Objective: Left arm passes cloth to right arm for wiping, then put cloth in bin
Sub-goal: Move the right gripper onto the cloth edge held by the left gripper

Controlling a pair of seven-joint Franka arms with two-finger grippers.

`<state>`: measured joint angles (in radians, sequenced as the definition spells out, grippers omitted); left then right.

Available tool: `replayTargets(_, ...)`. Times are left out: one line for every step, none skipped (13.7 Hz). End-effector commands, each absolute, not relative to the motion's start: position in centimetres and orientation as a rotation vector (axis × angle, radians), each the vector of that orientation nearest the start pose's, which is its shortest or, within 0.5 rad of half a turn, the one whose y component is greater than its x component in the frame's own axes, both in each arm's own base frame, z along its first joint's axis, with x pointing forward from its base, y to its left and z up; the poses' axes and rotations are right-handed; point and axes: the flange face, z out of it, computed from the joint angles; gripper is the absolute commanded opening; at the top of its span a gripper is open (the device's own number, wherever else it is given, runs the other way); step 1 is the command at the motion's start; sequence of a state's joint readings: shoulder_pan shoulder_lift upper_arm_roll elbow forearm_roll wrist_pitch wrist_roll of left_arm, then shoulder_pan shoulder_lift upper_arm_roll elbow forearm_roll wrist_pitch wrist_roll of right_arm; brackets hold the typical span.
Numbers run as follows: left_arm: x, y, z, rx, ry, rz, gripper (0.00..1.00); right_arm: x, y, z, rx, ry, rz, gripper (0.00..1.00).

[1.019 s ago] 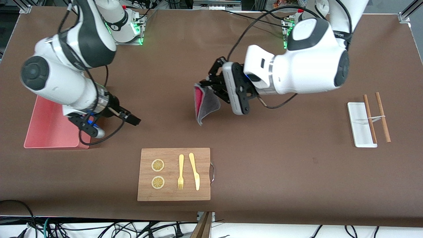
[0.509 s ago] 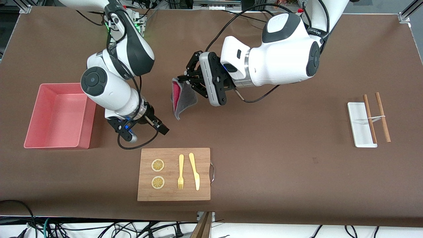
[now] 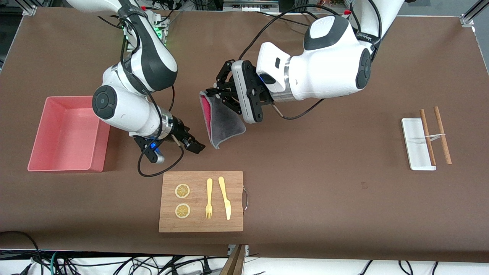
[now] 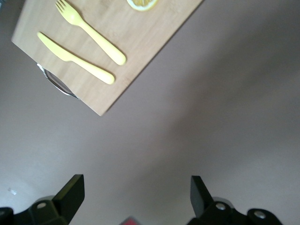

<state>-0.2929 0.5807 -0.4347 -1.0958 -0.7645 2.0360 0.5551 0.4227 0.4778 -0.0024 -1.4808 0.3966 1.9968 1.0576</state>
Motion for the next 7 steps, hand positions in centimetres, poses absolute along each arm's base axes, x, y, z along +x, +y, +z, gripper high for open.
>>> replayTargets(59.9,-44.3,58.1,1.859,-0.968,0.387,0.0,62.5,30.4,41.0,-2.603,1.107,0.366,1.0)
replayTargets(60.0,-44.2,58.1,1.86,-0.967,0.388,0.0,62.6,30.3,40.9,-2.597,1.112,0.368,1.0)
replayTargets(60.0,-44.1,58.1,1.861,-0.966,0.389,0.0,62.6,30.3,41.0,-2.583,1.115,0.379,1.0)
replayTargets(60.0,-44.0,58.2,1.861,-0.966,0.39,0.0,62.7,30.2,40.8,-2.569,1.121,0.392,1.0)
replayTargets(60.1,-43.9,58.1,1.863,-0.966,0.391,0.0,62.7,30.2,40.6,-2.57,1.123,0.399,1.0)
replayTargets(60.1,-43.9,58.2,1.862,-0.965,0.391,0.0,62.7,30.2,40.3,-2.571,1.124,0.405,1.0)
replayTargets(60.2,-43.8,58.1,1.864,-0.965,0.392,0.0,62.5,30.6,40.0,-2.58,1.112,0.412,1.0)
